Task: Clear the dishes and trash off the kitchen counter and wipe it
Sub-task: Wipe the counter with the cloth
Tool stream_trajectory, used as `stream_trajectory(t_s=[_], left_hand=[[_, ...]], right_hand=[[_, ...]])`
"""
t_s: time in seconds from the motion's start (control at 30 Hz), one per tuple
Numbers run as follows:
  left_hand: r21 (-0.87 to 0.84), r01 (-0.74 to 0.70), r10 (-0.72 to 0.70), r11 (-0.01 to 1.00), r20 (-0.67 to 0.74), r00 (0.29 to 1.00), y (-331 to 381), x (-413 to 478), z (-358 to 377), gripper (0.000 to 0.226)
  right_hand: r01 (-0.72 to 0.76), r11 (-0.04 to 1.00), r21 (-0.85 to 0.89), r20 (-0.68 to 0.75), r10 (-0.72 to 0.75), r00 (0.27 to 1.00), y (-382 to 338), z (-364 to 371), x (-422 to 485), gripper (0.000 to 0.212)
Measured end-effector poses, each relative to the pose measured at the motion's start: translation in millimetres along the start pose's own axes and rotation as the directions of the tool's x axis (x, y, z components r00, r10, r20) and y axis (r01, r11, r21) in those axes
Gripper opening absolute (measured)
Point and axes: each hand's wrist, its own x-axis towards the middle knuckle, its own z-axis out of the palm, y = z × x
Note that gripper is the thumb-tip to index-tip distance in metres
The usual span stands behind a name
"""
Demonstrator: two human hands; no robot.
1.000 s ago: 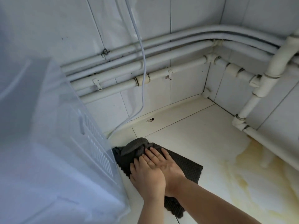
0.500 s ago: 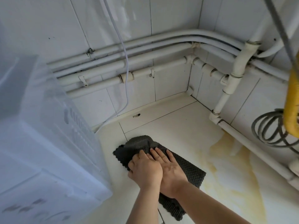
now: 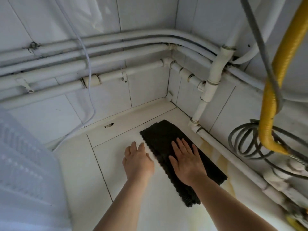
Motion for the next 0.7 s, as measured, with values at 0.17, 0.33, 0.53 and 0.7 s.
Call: stream_trajectory(t_s=[0.17, 0.33, 0.53, 0.7], left_hand=[[0.113, -0.064, 0.048, 0.992, 0.137, 0.989, 25.8, 13.7, 14.3, 0.054], [0.2, -0.088, 0.039, 0.976, 0.234, 0.971, 30.8, 17.5, 16.0, 0.056], [0.241, -0.132, 0.074, 0.961, 0.236, 0.969, 25.0, 17.1, 18.7, 0.056], [0.28, -0.154, 0.087, 0.948, 0.237, 0.968, 25.9, 15.0, 21.5, 0.058]], right_hand=[[-0.264, 0.964, 0.024, 0.009, 0.264, 0.965, 53.0, -0.4, 1.8, 0.063], [-0.321, 0.947, 0.021, -0.014, 0.321, 0.947, 58.8, 1.9, -14.5, 0.063], [-0.459, 0.888, 0.03, -0.018, 0.459, 0.888, 52.2, 5.8, -52.1, 0.065], [-0.53, 0.847, 0.036, 0.006, 0.53, 0.848, 43.6, 0.6, -49.7, 0.063]])
